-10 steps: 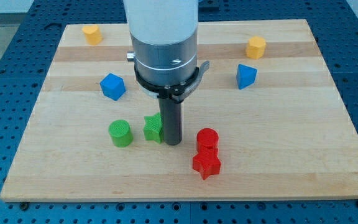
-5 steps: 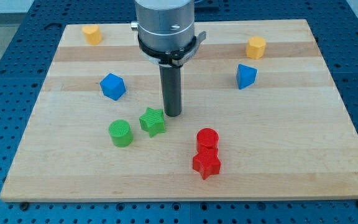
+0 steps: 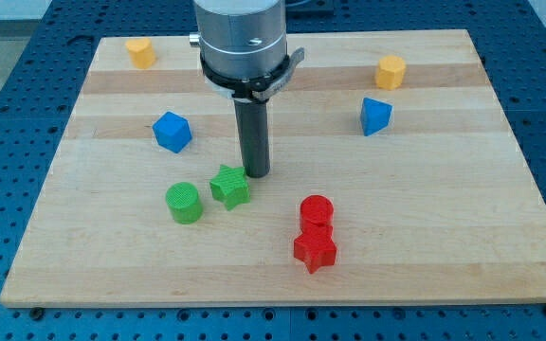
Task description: Slide the green star closer to green circle
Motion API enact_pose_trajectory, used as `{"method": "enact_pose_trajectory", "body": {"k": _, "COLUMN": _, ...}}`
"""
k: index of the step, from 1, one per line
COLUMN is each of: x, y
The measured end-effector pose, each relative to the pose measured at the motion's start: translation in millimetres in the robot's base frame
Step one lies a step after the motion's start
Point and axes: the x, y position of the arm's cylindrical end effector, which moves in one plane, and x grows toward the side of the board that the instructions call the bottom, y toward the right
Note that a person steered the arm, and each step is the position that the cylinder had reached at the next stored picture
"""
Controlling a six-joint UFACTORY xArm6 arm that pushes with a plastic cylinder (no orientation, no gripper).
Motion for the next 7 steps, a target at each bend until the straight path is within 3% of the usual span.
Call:
{"method": "enact_pose_trajectory", "body": {"k": 4, "x": -10, "y": 5}}
{"method": "enact_pose_trajectory", "body": {"k": 7, "x": 7, "y": 2}}
